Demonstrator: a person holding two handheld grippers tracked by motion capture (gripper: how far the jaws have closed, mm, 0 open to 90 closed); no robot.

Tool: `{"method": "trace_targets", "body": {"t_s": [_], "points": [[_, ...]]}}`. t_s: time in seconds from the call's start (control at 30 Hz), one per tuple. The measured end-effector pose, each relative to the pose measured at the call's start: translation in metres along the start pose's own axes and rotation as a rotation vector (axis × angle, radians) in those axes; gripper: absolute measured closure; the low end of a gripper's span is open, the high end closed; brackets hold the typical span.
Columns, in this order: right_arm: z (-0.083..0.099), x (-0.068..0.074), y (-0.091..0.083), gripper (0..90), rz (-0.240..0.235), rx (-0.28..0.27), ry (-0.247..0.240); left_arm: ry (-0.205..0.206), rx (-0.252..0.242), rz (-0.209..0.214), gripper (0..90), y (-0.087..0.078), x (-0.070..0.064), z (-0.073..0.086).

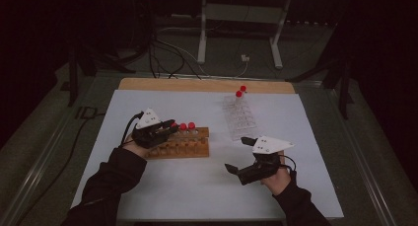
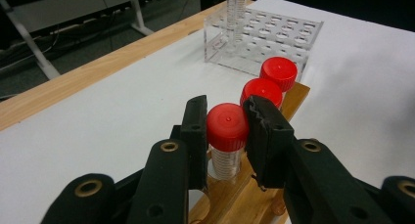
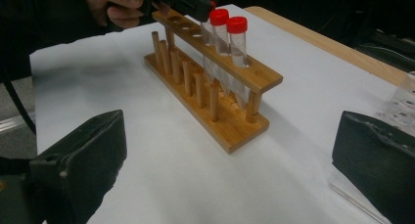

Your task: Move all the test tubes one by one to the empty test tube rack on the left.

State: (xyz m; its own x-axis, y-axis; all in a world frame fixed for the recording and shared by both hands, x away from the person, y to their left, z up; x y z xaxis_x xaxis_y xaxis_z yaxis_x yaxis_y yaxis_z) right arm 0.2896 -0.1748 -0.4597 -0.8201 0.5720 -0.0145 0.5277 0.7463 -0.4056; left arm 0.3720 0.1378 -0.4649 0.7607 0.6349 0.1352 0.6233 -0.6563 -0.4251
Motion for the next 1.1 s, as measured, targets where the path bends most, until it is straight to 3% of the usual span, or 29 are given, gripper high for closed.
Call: {"method": "trace_targets", "body": {"t_s": [0.27,0.4,0.5,0.63,0.73,0.9,1.1], "points": [[-0.005,-0.004,-0.006,0.0,-0.024,-0.045,0.027,0.010,0.028,0.007,70.4,0.000,0.000,-0.001],[-0.010,-0.007,-0.012,0.0,-0.028,-0.063,0.033,0.017,0.042,0.021,65.3,-0.003,-0.001,-0.002],[-0.014,-0.011,-0.016,0.0,-0.030,-0.068,0.054,0.007,0.020,0.026,63.1,-0.012,0.000,-0.005],[-0.017,-0.019,-0.021,0.0,-0.022,-0.063,0.068,-0.006,-0.012,0.048,51.4,-0.026,-0.001,-0.010],[-0.018,-0.026,-0.023,0.0,-0.031,-0.055,0.100,-0.008,-0.010,0.071,37.8,-0.036,-0.005,-0.011],[-0.020,-0.038,-0.022,0.0,0.023,-0.046,0.109,-0.012,-0.012,0.118,18.9,-0.051,-0.016,-0.009],[-0.023,-0.053,-0.014,0.0,0.029,-0.035,0.116,-0.016,-0.020,0.184,8.9,-0.062,-0.033,-0.001]]}}
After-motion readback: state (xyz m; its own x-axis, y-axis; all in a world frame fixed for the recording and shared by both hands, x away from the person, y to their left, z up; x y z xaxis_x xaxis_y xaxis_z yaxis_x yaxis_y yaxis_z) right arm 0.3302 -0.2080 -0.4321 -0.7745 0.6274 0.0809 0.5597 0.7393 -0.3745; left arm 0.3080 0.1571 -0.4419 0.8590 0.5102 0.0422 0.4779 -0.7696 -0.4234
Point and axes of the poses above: each handheld gripper's, and its own axes: y roughly forward along the jaws, z roughly out of its underside, x roughly to its left, the point moved 3 cm from there along y, roughly forward along the jaws, and after that the axes turned 3 degrees about y, right-handed, at the moved point
